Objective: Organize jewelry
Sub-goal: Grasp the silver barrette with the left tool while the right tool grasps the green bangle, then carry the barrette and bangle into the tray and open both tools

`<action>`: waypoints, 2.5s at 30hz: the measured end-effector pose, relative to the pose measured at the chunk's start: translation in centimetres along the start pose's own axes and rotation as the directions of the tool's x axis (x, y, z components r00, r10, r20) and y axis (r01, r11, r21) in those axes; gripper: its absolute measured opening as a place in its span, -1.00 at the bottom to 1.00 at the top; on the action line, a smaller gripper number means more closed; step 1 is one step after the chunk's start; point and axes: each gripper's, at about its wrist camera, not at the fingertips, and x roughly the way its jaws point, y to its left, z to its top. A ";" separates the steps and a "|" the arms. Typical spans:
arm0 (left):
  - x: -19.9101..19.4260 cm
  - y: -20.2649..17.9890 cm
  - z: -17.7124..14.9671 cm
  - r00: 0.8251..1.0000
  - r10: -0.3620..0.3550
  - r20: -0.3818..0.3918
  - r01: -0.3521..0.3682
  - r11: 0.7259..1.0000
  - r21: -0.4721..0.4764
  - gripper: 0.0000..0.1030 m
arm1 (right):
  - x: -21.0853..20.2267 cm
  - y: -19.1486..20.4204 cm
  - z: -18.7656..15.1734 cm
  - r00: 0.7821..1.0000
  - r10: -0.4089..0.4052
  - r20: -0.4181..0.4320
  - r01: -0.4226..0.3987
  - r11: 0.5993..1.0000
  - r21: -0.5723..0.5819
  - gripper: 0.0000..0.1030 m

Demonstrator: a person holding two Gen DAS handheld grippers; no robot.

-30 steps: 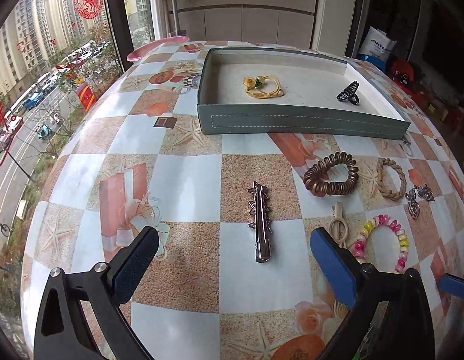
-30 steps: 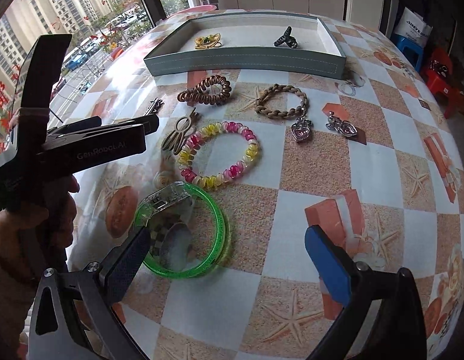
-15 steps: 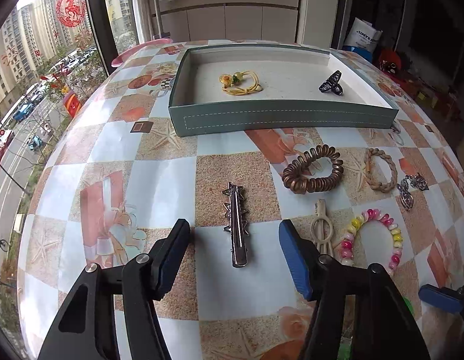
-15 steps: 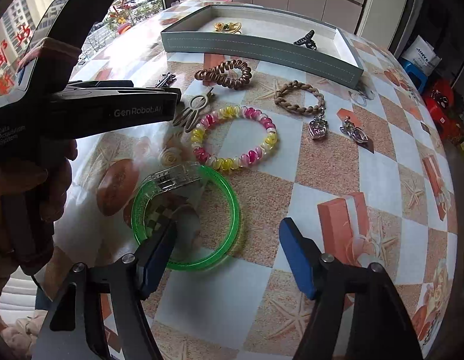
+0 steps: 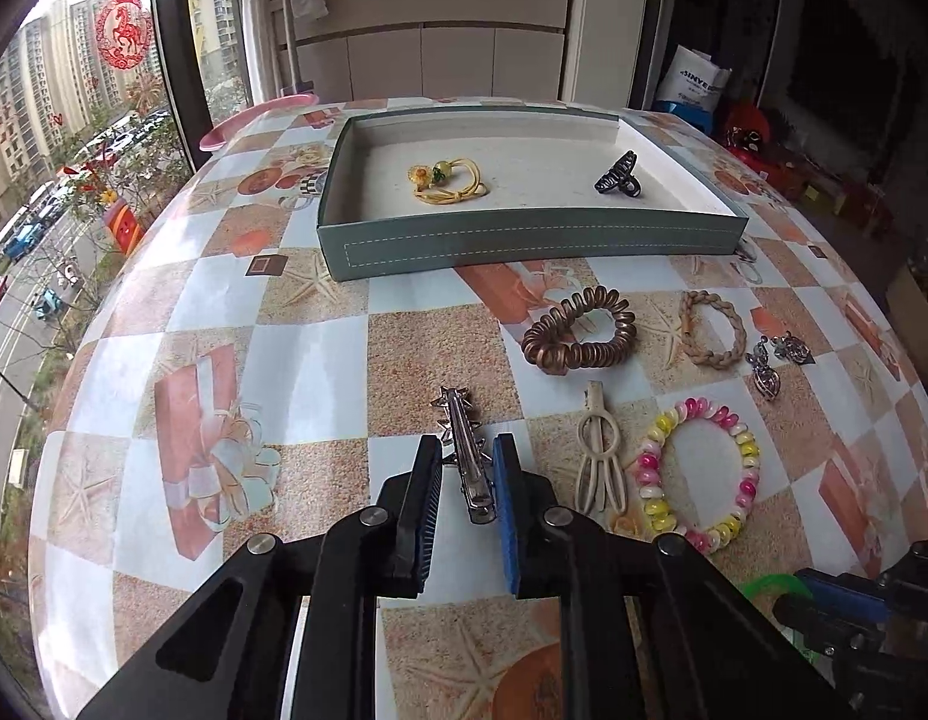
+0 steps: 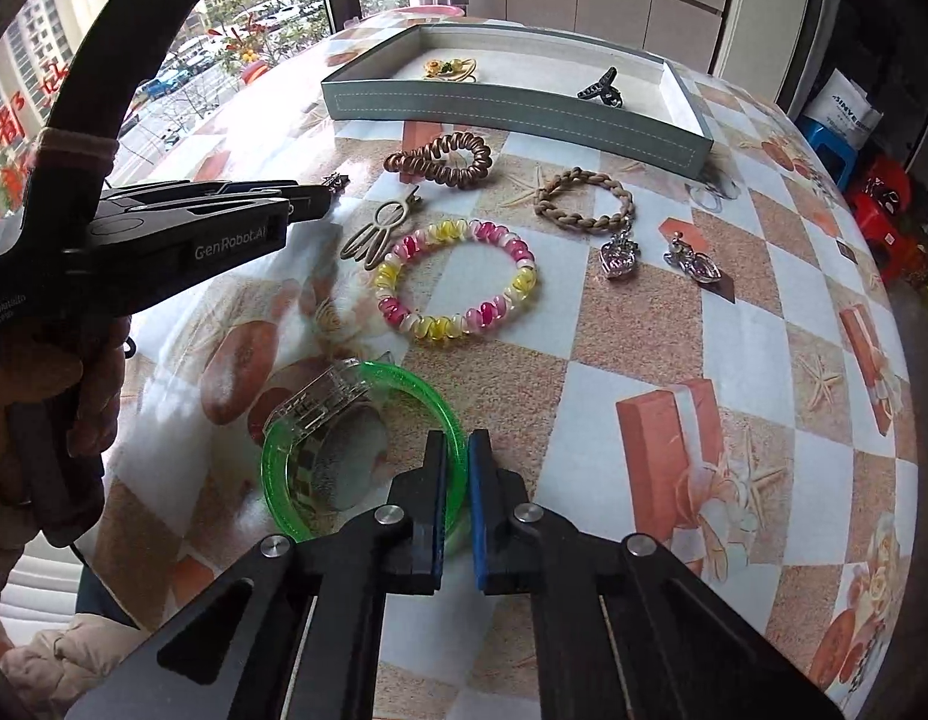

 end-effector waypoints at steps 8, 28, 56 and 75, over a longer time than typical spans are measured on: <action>-2.9 2.0 -0.1 0.997 -0.057 0.053 0.061 0.995 -0.082 -0.41 | -1.8 -2.4 0.6 0.998 0.039 0.058 -0.043 0.997 0.065 -0.86; -7.3 1.9 4.3 0.981 -0.119 0.154 0.136 0.985 -0.107 -0.41 | -5.5 -7.6 5.7 0.978 0.112 0.176 -0.146 0.970 0.195 -0.86; 2.4 1.5 17.3 0.991 -0.048 0.122 0.060 0.994 -0.091 -0.41 | 0.8 -11.9 24.6 0.981 0.056 0.188 -0.090 0.980 0.177 -0.86; 11.6 0.4 19.4 0.997 0.066 0.041 -0.064 0.997 -0.042 -0.41 | 11.6 -15.7 28.7 0.997 -0.002 0.073 -0.022 0.949 0.315 -0.86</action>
